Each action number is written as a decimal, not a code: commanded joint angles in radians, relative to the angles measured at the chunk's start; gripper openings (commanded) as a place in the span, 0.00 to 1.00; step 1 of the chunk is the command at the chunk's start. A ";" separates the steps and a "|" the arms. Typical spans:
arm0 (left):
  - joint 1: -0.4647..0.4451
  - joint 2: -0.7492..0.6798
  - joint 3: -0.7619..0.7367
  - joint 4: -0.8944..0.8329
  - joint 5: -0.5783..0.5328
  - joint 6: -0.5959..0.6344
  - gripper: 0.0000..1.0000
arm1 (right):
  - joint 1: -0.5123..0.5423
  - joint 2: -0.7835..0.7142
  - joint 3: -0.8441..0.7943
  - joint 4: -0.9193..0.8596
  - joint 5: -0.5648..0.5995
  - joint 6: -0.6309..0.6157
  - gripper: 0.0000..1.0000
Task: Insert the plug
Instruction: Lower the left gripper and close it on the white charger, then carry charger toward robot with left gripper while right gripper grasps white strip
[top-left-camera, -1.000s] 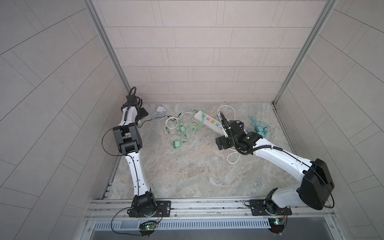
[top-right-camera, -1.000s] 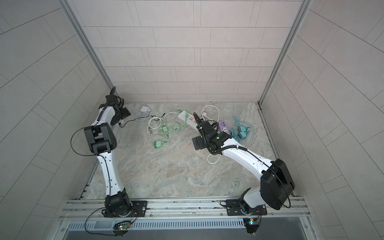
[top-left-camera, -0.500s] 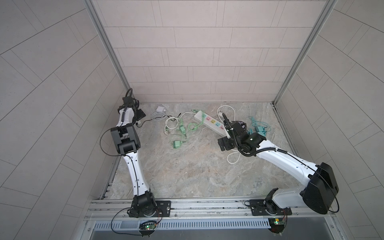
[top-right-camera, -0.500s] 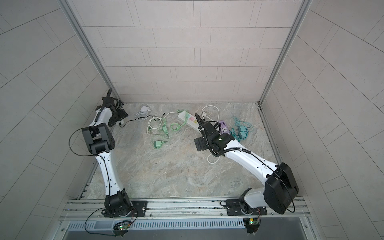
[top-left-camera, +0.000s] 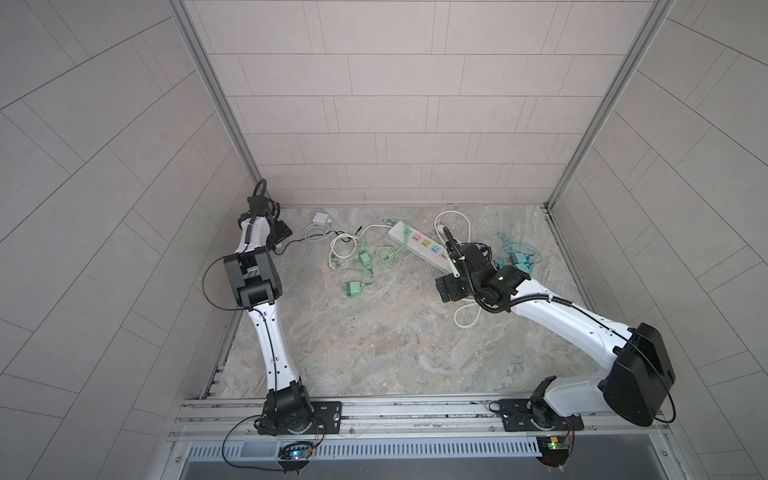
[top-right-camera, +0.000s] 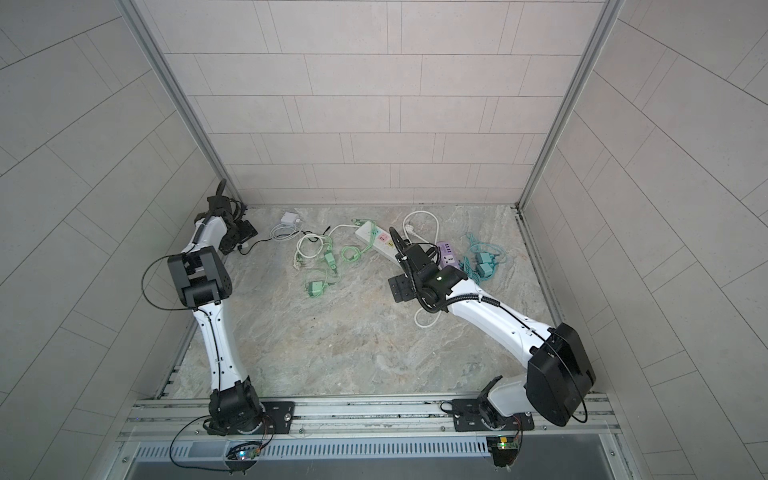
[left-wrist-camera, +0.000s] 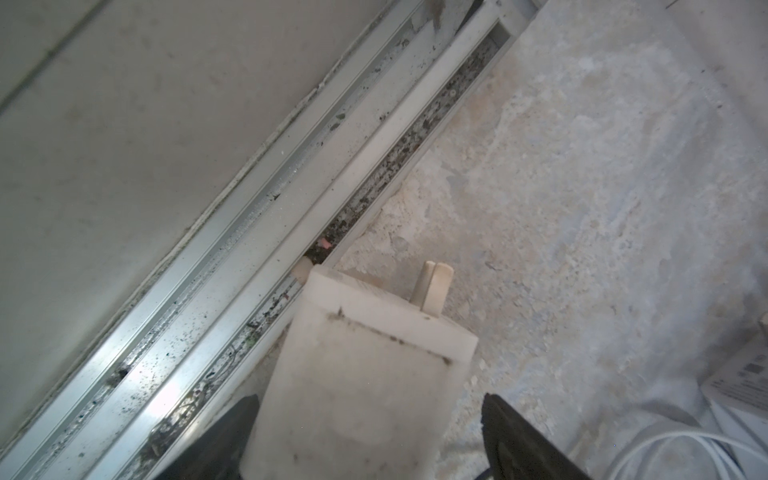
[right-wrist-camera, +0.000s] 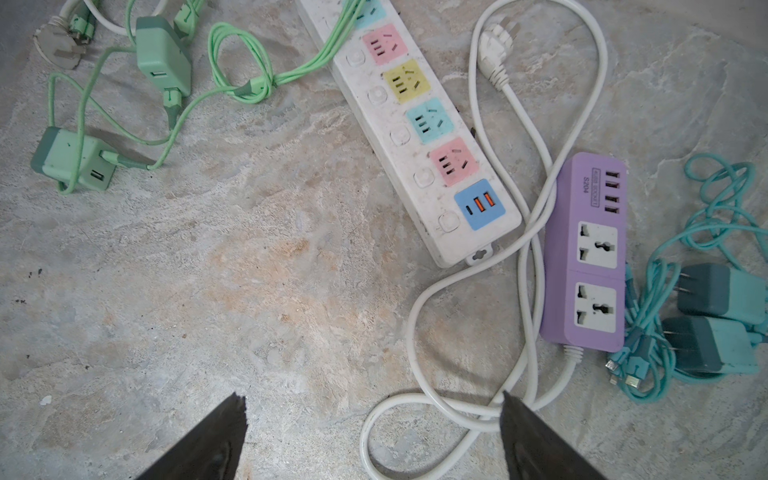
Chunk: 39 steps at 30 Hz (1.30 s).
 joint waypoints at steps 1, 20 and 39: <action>0.003 0.026 0.032 -0.013 0.022 -0.004 0.81 | 0.006 -0.036 -0.030 -0.013 0.032 -0.009 0.94; -0.050 -0.123 -0.140 -0.095 0.086 -0.013 0.40 | -0.018 -0.017 -0.076 0.050 0.049 0.014 0.93; -0.385 -0.960 -1.151 0.161 0.144 -0.061 0.37 | -0.243 0.292 0.205 0.081 -0.041 0.151 0.93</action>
